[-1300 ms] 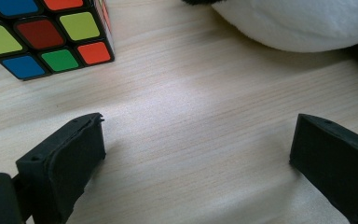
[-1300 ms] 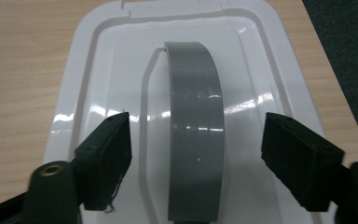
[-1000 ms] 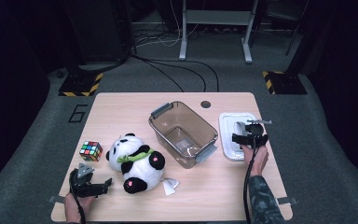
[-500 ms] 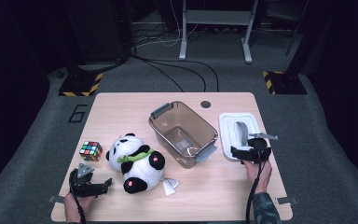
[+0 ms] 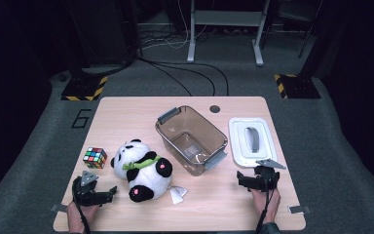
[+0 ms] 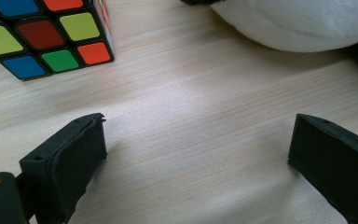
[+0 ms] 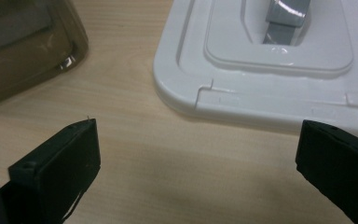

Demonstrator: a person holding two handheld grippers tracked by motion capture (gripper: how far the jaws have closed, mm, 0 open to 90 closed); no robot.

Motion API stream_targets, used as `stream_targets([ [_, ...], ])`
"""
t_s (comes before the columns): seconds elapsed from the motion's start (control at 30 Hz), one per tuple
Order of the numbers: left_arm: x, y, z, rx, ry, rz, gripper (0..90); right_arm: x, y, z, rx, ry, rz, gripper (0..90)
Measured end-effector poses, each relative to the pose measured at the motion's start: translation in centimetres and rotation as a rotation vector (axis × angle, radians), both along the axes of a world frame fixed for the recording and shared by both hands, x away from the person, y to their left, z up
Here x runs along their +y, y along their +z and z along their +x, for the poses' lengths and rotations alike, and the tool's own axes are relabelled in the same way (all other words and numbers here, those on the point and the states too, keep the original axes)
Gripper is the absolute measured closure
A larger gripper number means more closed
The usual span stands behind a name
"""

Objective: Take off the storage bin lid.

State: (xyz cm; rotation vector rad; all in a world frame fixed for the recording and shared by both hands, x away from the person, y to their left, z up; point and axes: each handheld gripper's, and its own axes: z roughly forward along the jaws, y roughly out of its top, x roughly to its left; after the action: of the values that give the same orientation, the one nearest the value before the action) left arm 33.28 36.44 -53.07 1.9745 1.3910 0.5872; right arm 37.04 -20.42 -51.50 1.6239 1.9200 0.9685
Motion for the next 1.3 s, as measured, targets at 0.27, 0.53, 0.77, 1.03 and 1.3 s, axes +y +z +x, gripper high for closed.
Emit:
stream_targets([
  [0.27, 0.2, 0.6, 0.0, 0.013, -0.016, -0.031, 2.9, 0.1, -1.0, -0.7, 0.012, 0.025, -0.031, 0.0],
  [0.53, 0.6, 3.8, -0.8, -0.037, -0.024, -0.07, 4.4, 0.0, -1.2, -1.0, -0.004, 0.025, -0.023, 0.0],
  [0.77, 0.4, 7.0, -1.4, -0.081, -0.049, -0.067, 4.7, 0.2, -1.3, -1.0, -0.007, 0.021, -0.043, 0.1],
  [1.03, -0.9, 9.4, -0.6, -0.086, -0.114, -0.07, 4.8, 0.7, -1.4, -0.8, 0.017, 0.033, -0.082, 0.2],
  [1.3, -3.4, 11.9, 0.3, -0.105, -0.202, -0.076, 4.6, 0.8, -1.4, -0.8, 0.019, 0.038, -0.094, 0.5],
])
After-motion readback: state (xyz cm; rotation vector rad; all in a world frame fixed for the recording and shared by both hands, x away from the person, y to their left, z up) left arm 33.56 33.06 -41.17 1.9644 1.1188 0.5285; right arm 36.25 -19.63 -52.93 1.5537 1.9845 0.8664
